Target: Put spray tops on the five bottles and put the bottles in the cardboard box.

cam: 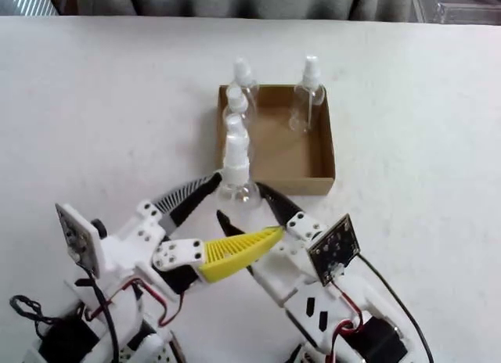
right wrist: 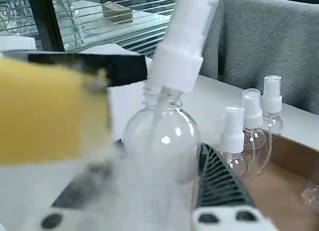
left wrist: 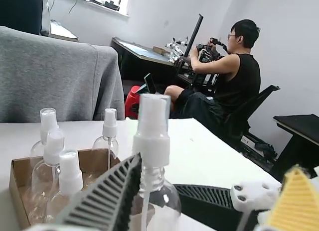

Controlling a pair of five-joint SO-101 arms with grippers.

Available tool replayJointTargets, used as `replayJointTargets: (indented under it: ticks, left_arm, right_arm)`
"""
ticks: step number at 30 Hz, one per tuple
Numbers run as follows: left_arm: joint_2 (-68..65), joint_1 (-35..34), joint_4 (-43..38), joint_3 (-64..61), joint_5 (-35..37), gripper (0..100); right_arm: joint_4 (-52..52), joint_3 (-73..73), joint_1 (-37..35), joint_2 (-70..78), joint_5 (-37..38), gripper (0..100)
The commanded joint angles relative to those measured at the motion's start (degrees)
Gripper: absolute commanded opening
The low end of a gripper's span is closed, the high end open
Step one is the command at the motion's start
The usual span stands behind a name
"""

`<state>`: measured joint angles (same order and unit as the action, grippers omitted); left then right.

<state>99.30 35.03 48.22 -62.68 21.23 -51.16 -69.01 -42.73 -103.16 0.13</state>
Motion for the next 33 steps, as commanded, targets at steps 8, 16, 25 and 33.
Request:
replayJointTargets:
  ticks: [8,16,25,33]
  left_arm:
    - [-0.4,-3.91,10.9,13.01,-0.18,41]
    - [-0.4,-10.68,11.08,12.84,-0.18,41]
    - [-0.4,-11.47,19.43,12.84,-0.26,41]
    - [-0.4,-11.47,27.25,12.75,-0.26,41]
  right_arm:
    - [2.77,0.62,10.42,-0.13,0.53,1.6]
    - [3.56,1.32,10.68,-0.31,0.7,1.6]
    - [4.35,4.66,14.9,-0.31,0.88,1.6]
    - [7.6,4.66,16.66,-0.31,1.05,1.6]
